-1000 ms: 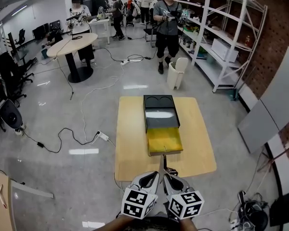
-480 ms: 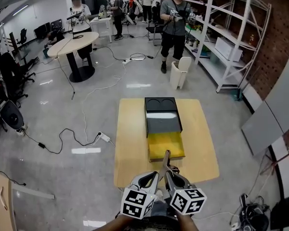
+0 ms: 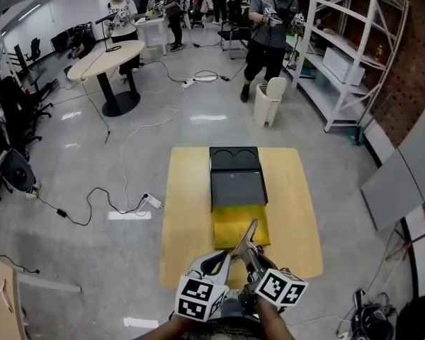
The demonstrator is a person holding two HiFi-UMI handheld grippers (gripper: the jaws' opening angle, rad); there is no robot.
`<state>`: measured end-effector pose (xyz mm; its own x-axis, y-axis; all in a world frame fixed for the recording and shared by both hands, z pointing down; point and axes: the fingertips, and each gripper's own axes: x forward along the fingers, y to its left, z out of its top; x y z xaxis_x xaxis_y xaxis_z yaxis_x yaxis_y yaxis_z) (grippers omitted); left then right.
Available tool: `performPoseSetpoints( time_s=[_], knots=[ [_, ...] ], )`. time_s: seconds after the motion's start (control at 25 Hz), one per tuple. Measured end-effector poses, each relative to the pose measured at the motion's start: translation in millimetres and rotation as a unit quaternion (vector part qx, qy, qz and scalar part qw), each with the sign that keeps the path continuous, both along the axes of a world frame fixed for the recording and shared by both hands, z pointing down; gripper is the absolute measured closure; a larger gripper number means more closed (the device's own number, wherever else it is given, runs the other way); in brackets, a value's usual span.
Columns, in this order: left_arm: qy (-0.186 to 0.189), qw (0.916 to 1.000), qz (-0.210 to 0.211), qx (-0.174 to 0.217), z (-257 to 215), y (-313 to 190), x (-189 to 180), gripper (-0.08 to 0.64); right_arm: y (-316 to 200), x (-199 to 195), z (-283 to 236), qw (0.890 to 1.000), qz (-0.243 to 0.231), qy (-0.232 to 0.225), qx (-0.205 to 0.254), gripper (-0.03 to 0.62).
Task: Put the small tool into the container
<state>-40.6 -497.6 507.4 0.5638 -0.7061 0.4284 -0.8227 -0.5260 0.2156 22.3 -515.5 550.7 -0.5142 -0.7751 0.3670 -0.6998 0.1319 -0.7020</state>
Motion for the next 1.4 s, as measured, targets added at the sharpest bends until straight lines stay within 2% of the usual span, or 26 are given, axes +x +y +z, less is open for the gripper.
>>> performPoseSetpoints(
  time_s=[0.32,0.6,1.08,1.4],
  knots=[
    [-0.007,0.9998,-0.011,-0.016,26.6,-78.8,13.0,0.551,-86.8,16.8,30.7,0.996,0.019,-0.068,-0.047,0.583],
    [-0.013,0.9994,-0.023,-0.02,41.5,-124.2,7.9,0.551,-137.8,16.6,57.9,0.983,0.047,-0.146,-0.1,0.584],
    [-0.022,0.9982,-0.044,-0.034,52.6,-178.9,14.6,0.551,-201.3,37.5,100.1,0.972,0.086,-0.15,-0.162,0.592],
    [-0.028,0.9976,-0.045,-0.044,76.9,-225.7,0.0,0.551,-251.3,22.0,133.2,0.971,0.074,-0.127,-0.187,0.591]
  ],
)
